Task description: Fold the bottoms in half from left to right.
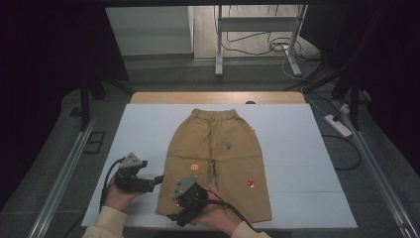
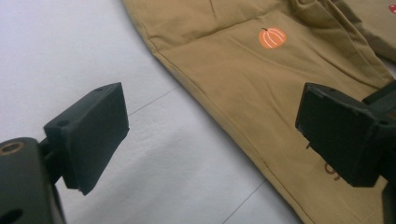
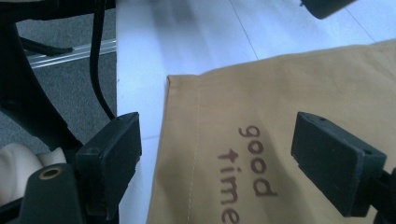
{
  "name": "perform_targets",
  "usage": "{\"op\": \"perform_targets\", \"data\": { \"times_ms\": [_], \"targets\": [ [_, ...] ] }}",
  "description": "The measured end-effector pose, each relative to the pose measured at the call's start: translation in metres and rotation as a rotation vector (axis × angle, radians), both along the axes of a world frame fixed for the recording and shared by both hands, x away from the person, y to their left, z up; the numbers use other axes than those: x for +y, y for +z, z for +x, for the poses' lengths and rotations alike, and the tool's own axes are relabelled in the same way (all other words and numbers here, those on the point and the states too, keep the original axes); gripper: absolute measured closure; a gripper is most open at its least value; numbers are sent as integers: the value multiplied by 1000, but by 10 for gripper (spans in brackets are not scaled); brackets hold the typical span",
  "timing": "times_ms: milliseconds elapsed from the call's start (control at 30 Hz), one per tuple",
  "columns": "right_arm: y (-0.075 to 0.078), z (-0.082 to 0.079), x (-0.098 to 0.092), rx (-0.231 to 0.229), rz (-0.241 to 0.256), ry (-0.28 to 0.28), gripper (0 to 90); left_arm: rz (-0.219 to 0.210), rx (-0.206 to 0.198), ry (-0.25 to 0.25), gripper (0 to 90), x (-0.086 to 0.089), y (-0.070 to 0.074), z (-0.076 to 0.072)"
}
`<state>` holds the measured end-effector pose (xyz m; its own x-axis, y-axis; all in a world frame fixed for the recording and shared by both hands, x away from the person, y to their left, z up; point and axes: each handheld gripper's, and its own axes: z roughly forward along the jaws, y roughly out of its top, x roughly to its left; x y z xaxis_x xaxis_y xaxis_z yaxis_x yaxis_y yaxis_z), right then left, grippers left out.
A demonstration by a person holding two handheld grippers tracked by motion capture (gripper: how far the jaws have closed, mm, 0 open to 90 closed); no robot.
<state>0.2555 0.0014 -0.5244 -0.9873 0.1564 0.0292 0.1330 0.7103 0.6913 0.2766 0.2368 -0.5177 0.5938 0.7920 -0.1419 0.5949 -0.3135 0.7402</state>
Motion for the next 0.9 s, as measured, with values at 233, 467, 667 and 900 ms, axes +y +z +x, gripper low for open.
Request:
{"op": "perform_targets", "data": {
  "times_ms": [233, 467, 667, 900],
  "targets": [
    [-4, -3, 13, 0, -14, 8, 165, -1, 0, 4, 94, 0, 0, 0],
    [-11, -7, 24, -5, -19, 9, 168, 4, 2, 1, 95, 1, -1, 0],
    [-13, -9, 32, -23, -24, 12, 194, 7, 4, 2, 95, 0, -1, 1],
    [-16, -11, 40, -50, -44, -6, 264, 5, 5, 2, 96, 0, -2, 1]
  ]
}}
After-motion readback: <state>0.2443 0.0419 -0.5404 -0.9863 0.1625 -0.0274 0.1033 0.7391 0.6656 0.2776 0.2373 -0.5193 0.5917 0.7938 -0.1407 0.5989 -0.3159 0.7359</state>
